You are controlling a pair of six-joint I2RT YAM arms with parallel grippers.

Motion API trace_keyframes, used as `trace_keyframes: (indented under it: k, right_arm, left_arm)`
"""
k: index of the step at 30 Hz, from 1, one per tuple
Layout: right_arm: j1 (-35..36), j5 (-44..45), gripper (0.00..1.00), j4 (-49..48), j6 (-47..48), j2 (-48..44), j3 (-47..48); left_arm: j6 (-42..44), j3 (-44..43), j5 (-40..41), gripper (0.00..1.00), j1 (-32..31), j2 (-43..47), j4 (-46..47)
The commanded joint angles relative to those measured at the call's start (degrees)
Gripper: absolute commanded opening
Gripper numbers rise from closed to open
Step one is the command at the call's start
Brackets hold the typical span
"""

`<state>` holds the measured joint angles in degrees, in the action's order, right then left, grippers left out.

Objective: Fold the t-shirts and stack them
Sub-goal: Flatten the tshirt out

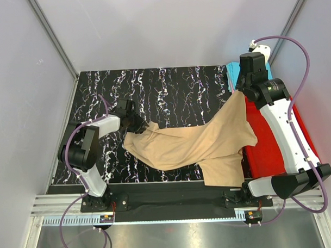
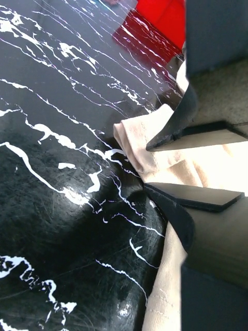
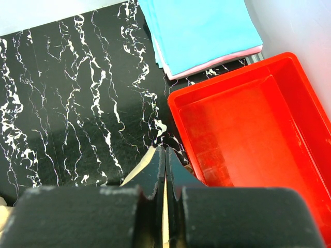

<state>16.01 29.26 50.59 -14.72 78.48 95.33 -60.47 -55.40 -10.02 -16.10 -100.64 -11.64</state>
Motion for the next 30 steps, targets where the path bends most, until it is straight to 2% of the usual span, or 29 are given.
trace_keyframes:
  k: [1, 2, 4, 8, 14, 15, 17, 21, 26, 30]
  right_arm:
    - [-0.37, 0.01, 0.0, -2.69, 0.57, -1.84, 0.56]
    - [-0.37, -0.07, 0.0, -2.69, 0.74, -1.66, 0.82]
    - [-0.28, 0.01, 0.0, -2.69, 0.75, -1.75, 0.82]
    - [-0.36, -0.08, 0.0, -2.77, 0.83, -1.75, 0.65]
    - [-0.37, 0.45, 0.0, -2.86, 1.1, -1.57, 0.39]
    - [-0.28, 0.54, 0.0, -3.04, 1.27, -1.57, 0.21]
    - [-0.37, 0.89, 0.0, -3.74, 1.45, -1.57, -0.84]
    - [-0.37, 2.29, 0.0, -3.48, 1.45, -0.52, -1.46]
    - [-0.36, 4.66, 0.0, -12.96, 4.43, -3.15, -1.21]
    - [-0.28, 2.13, 0.0, -15.95, 6.02, -2.1, 8.1]
  left_arm:
    - [-0.7, 0.03, 1.5, 0.38, 0.1, 0.18, 2.32]
    - [-0.7, 0.29, 1.58, 0.41, 0.01, 0.27, 2.41]
    - [-0.79, 0.73, 2.11, 0.42, 0.01, 0.44, 2.93]
    - [-0.79, 0.38, 1.41, 0.39, 0.01, -0.52, 4.43]
    - [-0.88, -0.33, 1.49, 0.2, 0.01, -1.4, 4.61]
    - [-0.79, -0.24, 1.58, 0.12, 0.01, -1.05, 4.69]
    - [-0.71, -0.59, 2.02, 0.03, 0.01, -0.87, 3.82]
    - [0.26, -3.57, 3.16, 0.0, 0.01, 1.49, -0.22]
    - [3.77, -15.59, 13.26, 0.0, 0.19, 8.87, -11.71]
    - [7.2, -30.97, 20.46, 0.0, 0.37, 14.32, -20.86]
